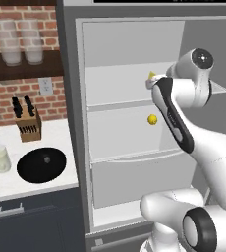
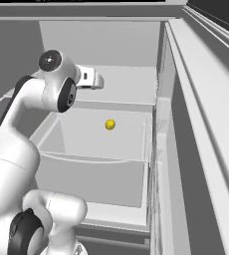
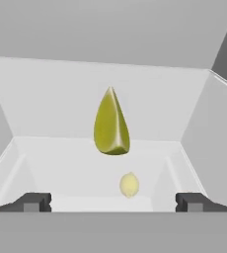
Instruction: Grab a lemon wedge from the fridge and one ice cube from the ice bowl, and put them in the glass of lemonade.
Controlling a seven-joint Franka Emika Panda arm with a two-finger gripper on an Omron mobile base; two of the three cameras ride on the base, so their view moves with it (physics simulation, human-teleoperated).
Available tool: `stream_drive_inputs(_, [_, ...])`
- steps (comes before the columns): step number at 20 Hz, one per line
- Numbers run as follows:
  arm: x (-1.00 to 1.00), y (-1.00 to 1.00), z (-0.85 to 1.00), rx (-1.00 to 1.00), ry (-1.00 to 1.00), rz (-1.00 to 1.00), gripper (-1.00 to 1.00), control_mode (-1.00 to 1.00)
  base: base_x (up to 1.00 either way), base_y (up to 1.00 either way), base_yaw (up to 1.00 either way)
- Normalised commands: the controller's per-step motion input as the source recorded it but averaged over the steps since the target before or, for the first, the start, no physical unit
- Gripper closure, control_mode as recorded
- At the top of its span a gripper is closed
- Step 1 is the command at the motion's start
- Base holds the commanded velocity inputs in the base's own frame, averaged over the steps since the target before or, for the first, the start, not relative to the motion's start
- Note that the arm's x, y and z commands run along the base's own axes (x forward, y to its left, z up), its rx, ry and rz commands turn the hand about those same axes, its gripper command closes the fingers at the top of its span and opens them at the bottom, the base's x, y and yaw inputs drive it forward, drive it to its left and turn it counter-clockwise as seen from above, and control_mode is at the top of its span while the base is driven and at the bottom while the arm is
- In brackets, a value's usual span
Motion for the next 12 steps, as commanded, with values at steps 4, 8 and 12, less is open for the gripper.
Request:
stream_drive_inputs(4, [0.41,0.0,0.0,0.0,0.04,0.0,-1.0,-1.0,0.0,0.0,0.0])
stream_drive_inputs(8, [0.41,0.0,0.0,0.0,0.06,0.0,-1.0,-1.0,0.0,0.0,0.0])
stream_drive_inputs(12, [0.42,0.0,-0.01,0.0,0.07,0.0,-1.0,-1.0,0.0,0.0,0.0])
